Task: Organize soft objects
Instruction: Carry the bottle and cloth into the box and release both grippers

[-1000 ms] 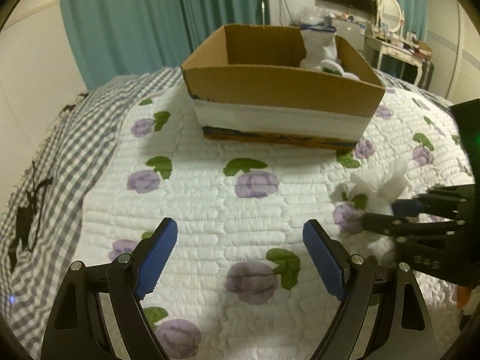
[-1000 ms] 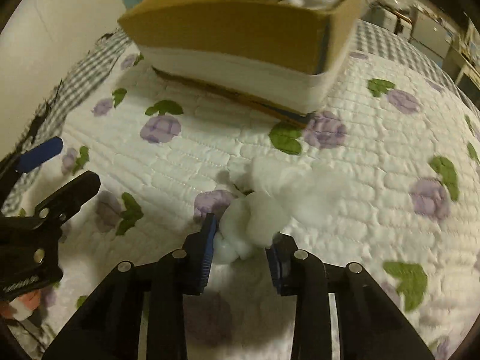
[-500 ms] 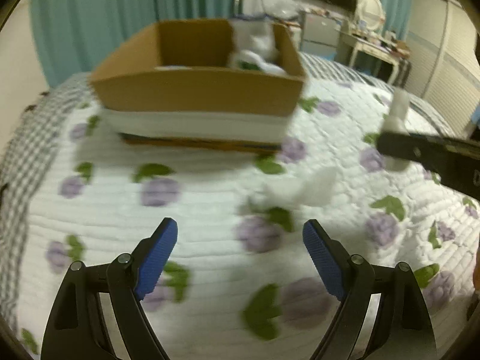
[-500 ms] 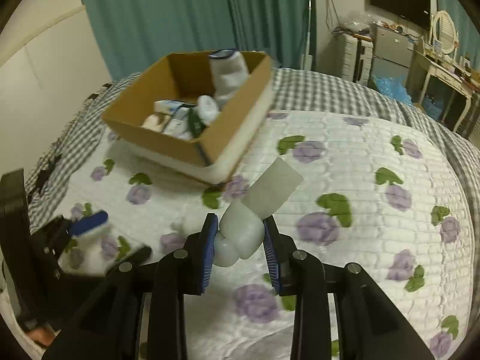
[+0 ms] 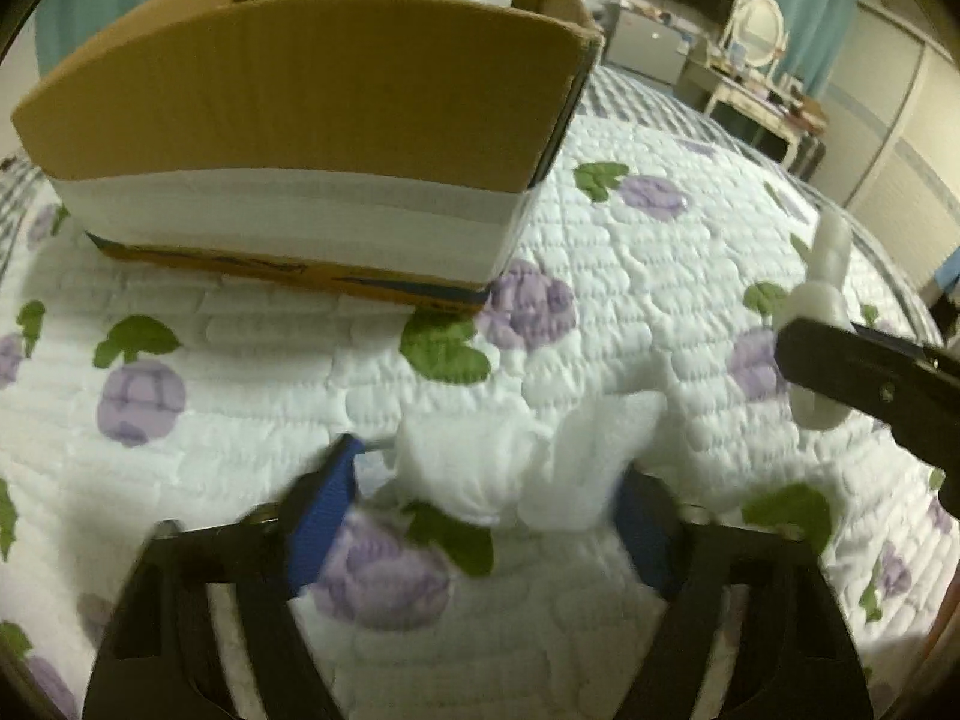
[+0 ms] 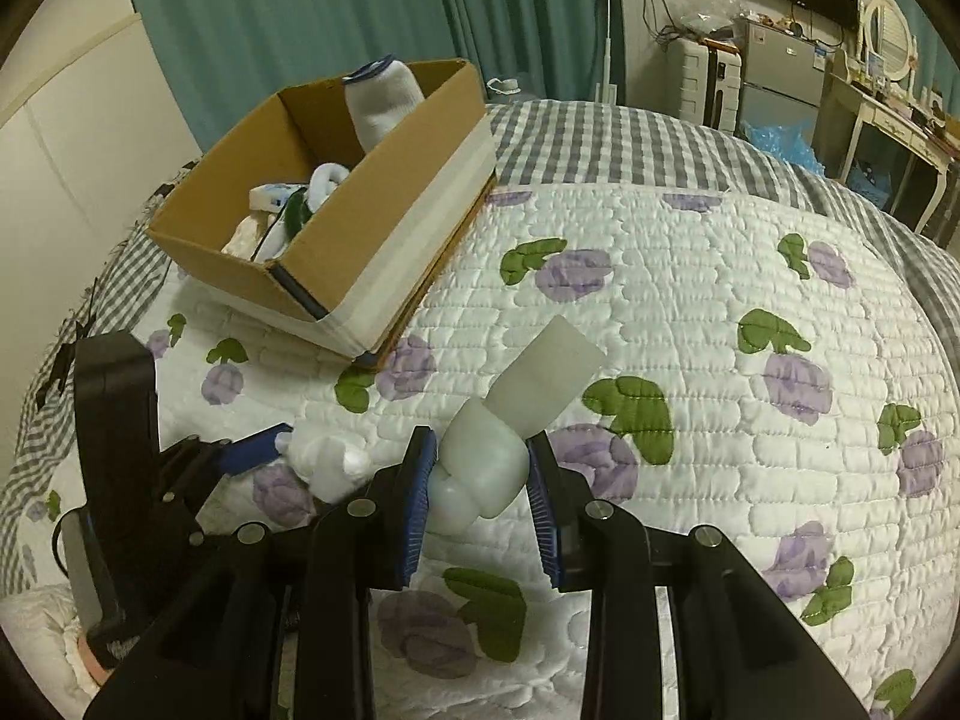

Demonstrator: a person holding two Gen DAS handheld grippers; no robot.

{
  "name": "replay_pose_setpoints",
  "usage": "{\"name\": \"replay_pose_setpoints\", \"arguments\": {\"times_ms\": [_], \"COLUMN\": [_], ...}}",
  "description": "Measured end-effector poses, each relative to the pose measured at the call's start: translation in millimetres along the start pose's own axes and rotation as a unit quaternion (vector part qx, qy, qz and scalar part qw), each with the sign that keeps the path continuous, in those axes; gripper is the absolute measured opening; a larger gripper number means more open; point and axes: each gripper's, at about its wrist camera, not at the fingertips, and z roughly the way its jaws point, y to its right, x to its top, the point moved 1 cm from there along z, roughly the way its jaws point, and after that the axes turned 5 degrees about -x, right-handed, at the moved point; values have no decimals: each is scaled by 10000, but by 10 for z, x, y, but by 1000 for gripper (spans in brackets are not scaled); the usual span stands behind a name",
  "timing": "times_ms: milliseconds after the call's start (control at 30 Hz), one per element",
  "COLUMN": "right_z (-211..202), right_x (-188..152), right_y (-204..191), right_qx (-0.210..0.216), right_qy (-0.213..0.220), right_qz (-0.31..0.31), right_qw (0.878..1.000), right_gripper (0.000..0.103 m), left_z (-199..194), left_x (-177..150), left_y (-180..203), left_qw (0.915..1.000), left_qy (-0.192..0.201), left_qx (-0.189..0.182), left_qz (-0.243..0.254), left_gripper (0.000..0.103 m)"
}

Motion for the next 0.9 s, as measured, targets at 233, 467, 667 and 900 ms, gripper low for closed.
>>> {"name": "replay_pose_setpoints", "arguments": {"times_ms": [233,467,667,900], "right_z": [-86,-464,-1007,-1482], "right_x": [-15,-4,185,395], "right_y": [-15,-180,-546,-928], "right_qx": [-93,-173,-43,1], "right_qy": [124,441,944,1462], "right_qz": [-50,-75,-75,-173], "right_qw": [9999,9988,9955,9891], "right_gripper": [30,30,30,30], "left_z": [-136,-708,-1403,-1987], "left_x": [-58,-58,98,391], "left_y": [-15,-72,-103,-199], "left_qw": [9997,9986,9931,9840], "left_qy": [2,360,1014,1641], "left_qx": [-191,-146,-37,126], "left_qz": [182,368,591,686], "left_gripper": [45,45,45,45]}}
